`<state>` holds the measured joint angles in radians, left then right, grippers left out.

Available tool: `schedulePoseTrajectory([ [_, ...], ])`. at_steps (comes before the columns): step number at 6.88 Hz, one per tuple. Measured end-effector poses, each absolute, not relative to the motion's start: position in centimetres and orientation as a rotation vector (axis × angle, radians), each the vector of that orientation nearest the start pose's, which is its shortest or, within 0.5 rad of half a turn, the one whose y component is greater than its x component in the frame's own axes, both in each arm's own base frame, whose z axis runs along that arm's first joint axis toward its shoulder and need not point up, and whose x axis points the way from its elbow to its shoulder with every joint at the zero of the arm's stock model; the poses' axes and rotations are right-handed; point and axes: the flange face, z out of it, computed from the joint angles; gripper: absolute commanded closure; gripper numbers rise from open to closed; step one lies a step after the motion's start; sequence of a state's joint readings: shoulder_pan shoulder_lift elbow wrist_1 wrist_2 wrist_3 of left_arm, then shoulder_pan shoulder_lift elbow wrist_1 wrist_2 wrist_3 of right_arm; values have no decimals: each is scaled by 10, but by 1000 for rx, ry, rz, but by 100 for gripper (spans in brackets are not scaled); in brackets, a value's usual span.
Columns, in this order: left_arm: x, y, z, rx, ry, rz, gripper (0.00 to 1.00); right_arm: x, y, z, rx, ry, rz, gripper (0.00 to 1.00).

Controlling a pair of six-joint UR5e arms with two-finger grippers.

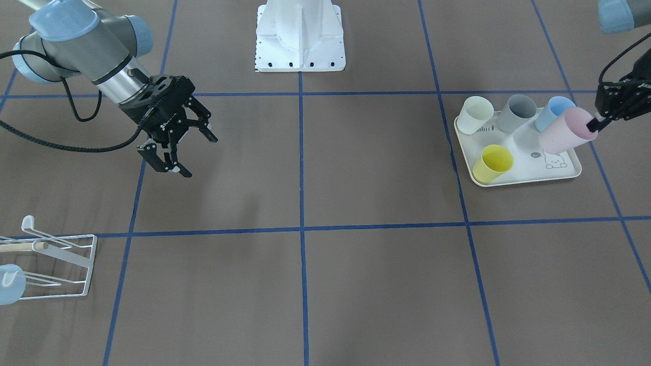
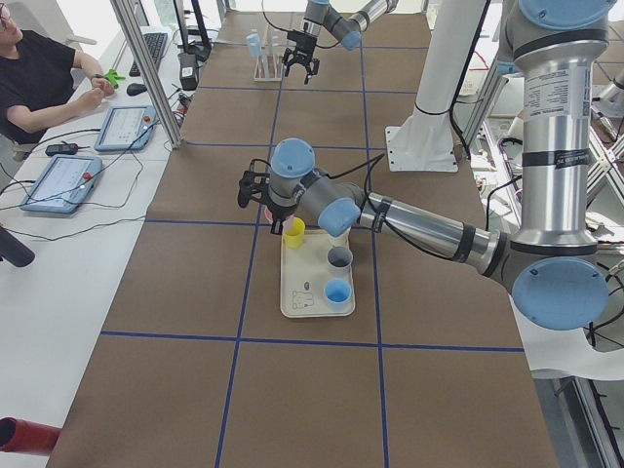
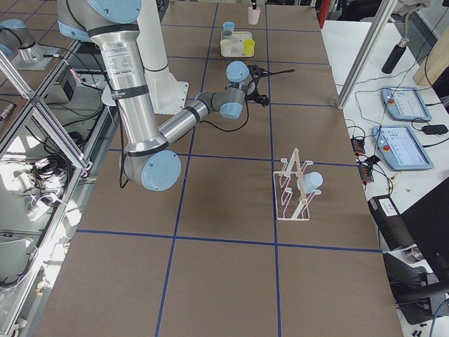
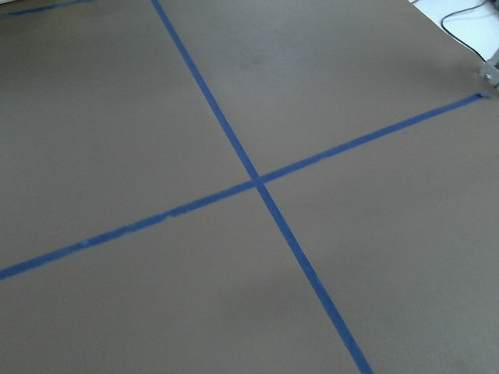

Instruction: Transfer IKEA cup to right arm and place on rack

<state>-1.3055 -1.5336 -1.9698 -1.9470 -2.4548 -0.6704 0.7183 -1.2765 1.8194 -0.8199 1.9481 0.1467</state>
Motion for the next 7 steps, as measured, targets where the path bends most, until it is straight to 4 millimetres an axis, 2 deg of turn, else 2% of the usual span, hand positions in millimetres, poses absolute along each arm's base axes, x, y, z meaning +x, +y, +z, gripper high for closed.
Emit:
schedulePoseTrajectory([
  [2,79,-469,352,176,1201,-152,100,-386,-441,298,1100,-1008,-852,1],
  [3,96,-464,329,150,1272,-193,100,-393,-435,302,1139,-1048,-854,1],
  [5,156,-451,280,55,1419,-227,100,-406,-424,298,1186,-1109,-863,1],
  [7,239,-440,220,-18,1507,-273,100,-414,-413,288,1234,-1157,-864,2],
])
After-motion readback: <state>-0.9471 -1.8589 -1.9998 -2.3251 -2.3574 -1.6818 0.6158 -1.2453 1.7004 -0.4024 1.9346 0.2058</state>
